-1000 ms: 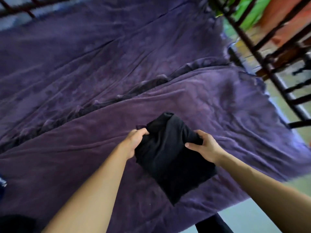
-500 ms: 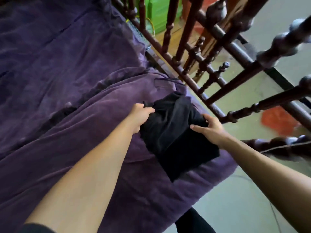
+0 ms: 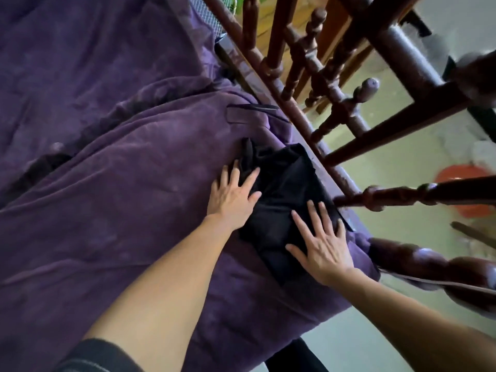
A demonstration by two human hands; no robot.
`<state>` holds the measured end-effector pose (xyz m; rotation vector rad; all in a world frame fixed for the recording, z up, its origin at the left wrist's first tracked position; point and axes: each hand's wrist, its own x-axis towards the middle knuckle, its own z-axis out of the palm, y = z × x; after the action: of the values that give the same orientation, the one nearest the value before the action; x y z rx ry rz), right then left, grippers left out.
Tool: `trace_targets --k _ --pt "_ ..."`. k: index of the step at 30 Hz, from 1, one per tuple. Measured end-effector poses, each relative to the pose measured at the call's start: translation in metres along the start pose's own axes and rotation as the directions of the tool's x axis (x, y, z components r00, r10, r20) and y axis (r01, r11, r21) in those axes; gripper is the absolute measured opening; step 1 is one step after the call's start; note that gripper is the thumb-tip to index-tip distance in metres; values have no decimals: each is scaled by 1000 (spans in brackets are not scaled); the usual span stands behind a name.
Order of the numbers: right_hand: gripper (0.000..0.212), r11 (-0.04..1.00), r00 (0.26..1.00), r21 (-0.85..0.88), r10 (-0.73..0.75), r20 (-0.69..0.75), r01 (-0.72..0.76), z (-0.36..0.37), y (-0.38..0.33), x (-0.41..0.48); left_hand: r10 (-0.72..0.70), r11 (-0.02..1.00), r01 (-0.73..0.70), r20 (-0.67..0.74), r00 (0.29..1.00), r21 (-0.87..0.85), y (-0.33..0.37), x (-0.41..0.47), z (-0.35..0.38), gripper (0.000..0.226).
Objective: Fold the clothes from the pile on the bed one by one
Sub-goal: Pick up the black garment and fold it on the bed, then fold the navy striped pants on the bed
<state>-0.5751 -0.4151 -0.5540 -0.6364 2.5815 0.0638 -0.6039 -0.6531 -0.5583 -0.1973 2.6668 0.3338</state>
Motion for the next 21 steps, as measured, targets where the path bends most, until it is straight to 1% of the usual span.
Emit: trace_targets --k 3,7,9,11,12,14,16,18,21 --pt "76 1000 1000 -24 10 10 -9 15 5 9 -3 1000 3 25 1000 18 -1 11 12 58" --pt "76 996 999 -85 2 48 2 7 1 9 -1 1000 2 85 996 -17 1 -1 -4 59" --pt "77 994 995 -107 20 95 -10 -7 -6 8 -22 998 26 67 998 -55 -4 -24 -18 57" --pt "78 992 991 -126 22 134 -5 -28 -17 5 -80 994 82 32 996 -74 -12 -56 -30 50" --pt "73 991 991 -130 -2 130 19 -39 -25 1 -117 990 118 24 993 -77 -17 -75 -34 45" --pt "54 986 992 -136 -87 96 100 -57 -51 -11 -194 975 198 44 980 -106 -34 -124 -42 35" --pt "40 977 981 -131 -149 125 166 -66 -77 -21 -259 944 272 92 962 -185 -47 -165 -40 29" --pt "35 957 955 -117 -242 173 264 -73 -118 -39 -341 893 362 122 932 -267 -66 -222 -40 27" --pt "32 913 911 -116 -367 188 392 -77 -182 -68 -454 829 458 93 886 -320 -96 -305 -35 27"
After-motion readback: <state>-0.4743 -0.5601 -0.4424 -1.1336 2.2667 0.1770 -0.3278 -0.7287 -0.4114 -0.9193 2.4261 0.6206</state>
